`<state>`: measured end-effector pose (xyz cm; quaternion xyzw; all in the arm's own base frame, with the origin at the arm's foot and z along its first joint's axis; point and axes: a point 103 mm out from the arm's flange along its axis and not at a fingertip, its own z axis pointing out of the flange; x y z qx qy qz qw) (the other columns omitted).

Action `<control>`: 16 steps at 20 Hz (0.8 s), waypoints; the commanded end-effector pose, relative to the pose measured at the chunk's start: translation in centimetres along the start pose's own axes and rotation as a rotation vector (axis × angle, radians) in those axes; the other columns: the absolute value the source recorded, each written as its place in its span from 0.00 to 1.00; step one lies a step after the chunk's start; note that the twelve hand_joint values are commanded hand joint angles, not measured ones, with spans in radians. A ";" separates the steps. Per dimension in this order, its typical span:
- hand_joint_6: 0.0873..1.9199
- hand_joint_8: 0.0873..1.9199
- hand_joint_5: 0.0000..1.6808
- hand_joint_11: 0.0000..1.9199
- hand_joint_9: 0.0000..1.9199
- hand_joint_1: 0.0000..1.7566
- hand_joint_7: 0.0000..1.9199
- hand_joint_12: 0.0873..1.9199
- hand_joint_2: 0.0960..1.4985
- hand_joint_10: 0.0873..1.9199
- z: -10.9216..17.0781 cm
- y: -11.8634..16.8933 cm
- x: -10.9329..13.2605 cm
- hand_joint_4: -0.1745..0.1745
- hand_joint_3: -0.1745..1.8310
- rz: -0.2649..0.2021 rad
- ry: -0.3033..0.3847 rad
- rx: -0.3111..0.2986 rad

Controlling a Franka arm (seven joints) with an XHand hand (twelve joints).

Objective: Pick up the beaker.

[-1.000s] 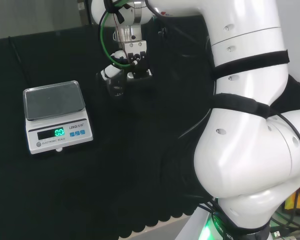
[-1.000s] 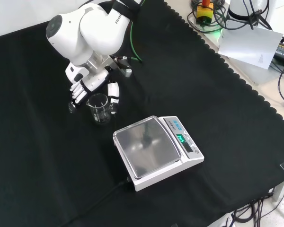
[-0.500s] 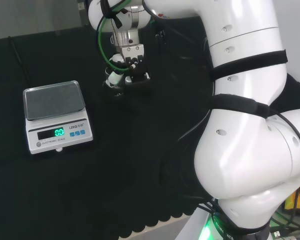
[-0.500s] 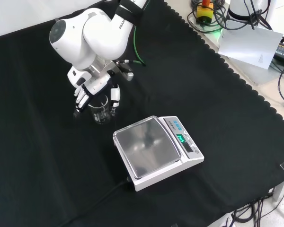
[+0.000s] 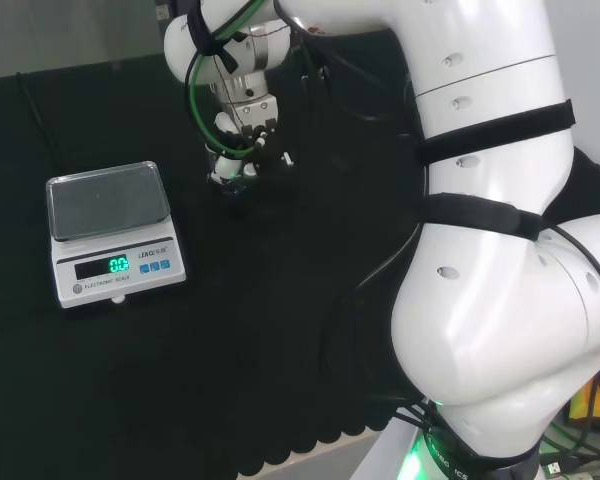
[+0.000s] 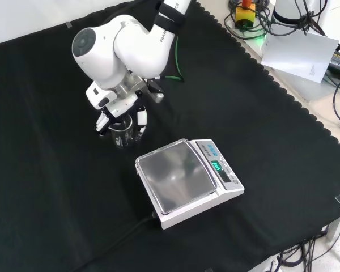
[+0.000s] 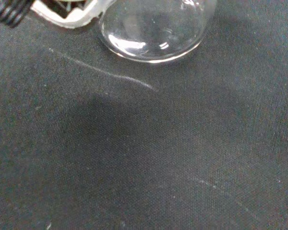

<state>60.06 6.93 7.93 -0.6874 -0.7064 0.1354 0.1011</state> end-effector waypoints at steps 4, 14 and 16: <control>0.70 0.81 0.49 0.72 0.66 0.69 0.48 0.38 0.49 0.55 -0.4 0.1 -0.8 0.25 0.52 0.034 -0.015 -0.027; 0.70 0.80 0.50 0.73 0.69 0.70 0.49 0.39 0.46 0.55 -8.2 -1.4 -1.7 0.20 0.55 0.050 -0.027 -0.114; 0.70 0.80 0.50 0.73 0.69 0.70 0.50 0.39 0.46 0.54 -9.2 -1.8 -1.6 0.18 0.55 0.047 -0.028 -0.126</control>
